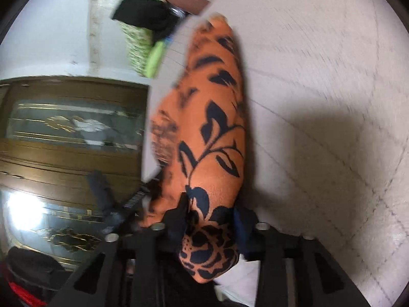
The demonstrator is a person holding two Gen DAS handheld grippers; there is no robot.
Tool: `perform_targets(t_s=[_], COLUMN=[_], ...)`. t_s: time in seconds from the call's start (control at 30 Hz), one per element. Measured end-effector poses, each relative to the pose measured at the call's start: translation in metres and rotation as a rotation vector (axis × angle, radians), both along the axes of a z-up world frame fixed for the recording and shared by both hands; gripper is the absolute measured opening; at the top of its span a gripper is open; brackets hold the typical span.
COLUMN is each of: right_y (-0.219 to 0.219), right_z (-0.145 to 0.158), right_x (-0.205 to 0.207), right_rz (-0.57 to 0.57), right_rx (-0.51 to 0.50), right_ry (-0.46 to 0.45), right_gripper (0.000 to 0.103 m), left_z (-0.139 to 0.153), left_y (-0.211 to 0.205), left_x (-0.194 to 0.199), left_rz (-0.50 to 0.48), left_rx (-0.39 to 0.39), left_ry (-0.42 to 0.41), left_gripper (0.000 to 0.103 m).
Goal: Fold small clothes
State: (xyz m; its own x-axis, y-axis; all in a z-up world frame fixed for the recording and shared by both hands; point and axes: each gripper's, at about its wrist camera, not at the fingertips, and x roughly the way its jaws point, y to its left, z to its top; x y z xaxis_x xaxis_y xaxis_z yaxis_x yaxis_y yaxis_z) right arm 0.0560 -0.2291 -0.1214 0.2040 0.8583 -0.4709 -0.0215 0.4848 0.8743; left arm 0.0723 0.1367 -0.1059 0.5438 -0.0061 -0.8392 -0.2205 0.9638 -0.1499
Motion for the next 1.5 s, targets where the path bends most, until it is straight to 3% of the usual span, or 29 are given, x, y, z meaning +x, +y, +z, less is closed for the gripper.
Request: perform_targets(t_s=[0.03,0.07,0.2,0.23,0.27,0.3,0.43,0.5,0.57,0.6,0.63,0.67,0.77,0.8,0.9,1.0,1.17,1.27,1.33,1.37,1.5], right_y=[-0.005,-0.012,-0.016,-0.013,0.001,0.008,0.011,0.013,0.007,0.004,0.002,0.002,0.007,0.011,0.024,0.016,0.001,0.001,-0.003,-0.006,-0.005], right_z=[0.005,0.009,0.002,-0.003,-0.008,-0.009,0.011,0.011,0.015,0.021,0.026,0.032,0.033,0.029,0.017,0.011,-0.004,0.002,0.016,0.022,0.042], right_x=[0.001,0.006,0.034,0.044,0.052,0.055,0.045,0.045,0.044,0.046,0.048,0.053,0.084,0.095,0.127,0.144,0.157,0.150,0.136,0.127,0.088], right_rz=[-0.023,-0.069,-0.156,-0.135,-0.074,-0.045,-0.046,-0.028,-0.041,-0.057,-0.068,-0.084,-0.082,-0.069,-0.051,-0.088,-0.171,-0.187,-0.191,-0.191,-0.140], right_rx=[0.019,0.022,0.048,0.043,-0.010,-0.069,-0.158,-0.203,-0.176,-0.176,-0.182,-0.176,-0.173,-0.177,-0.232,-0.233,-0.171,-0.196,-0.230,-0.237,-0.247], right_ry=[-0.008,-0.025,0.017,0.036,0.045,0.043,-0.044,-0.044,-0.030,-0.043,-0.062,-0.083,-0.080,-0.066,-0.036,-0.010,0.066,0.047,0.014,-0.006,-0.085], right_gripper=[0.077,0.083,0.081,0.076,0.045,0.032,0.027,0.028,0.035,0.043,0.055,0.079,0.081,0.079,0.044,0.033,0.032,0.036,0.051,0.068,0.071], left_z=[0.000,0.000,-0.003,-0.004,-0.004,-0.005,-0.004,-0.004,-0.004,-0.004,-0.004,-0.005,-0.005,-0.005,-0.006,-0.005,-0.007,-0.008,-0.007,-0.003,0.017], left_y=[0.000,0.000,0.000,0.001,0.001,0.002,0.001,0.001,0.001,0.002,0.002,0.003,0.001,0.001,0.001,0.001,0.001,0.005,0.011,0.016,0.034], left_x=[-0.001,-0.001,0.001,0.001,0.001,0.002,0.001,0.002,0.003,0.002,0.002,0.002,0.001,0.001,0.001,0.000,0.003,0.004,0.004,0.002,-0.015], left_rz=[-0.004,-0.010,-0.008,-0.007,-0.007,-0.005,-0.011,-0.015,-0.009,-0.007,-0.006,-0.006,-0.011,-0.011,-0.011,-0.018,-0.022,-0.017,-0.006,0.006,0.003], left_rx=[-0.004,-0.003,0.000,-0.003,-0.003,-0.002,-0.003,-0.004,-0.006,-0.013,-0.019,-0.022,-0.018,-0.020,-0.029,-0.024,-0.024,-0.040,-0.073,-0.110,-0.249], left_ry=[-0.002,-0.003,-0.005,-0.007,-0.008,-0.008,-0.009,-0.009,-0.009,-0.010,-0.012,-0.013,-0.014,-0.013,-0.013,-0.015,-0.016,-0.012,-0.010,-0.019,-0.090], left_gripper=[0.045,0.045,0.045,0.045,0.045,0.045,0.045,0.045,0.045,0.045,0.045,0.045,0.045,0.045,0.045,0.045,0.046,0.048,0.049,0.049,0.048])
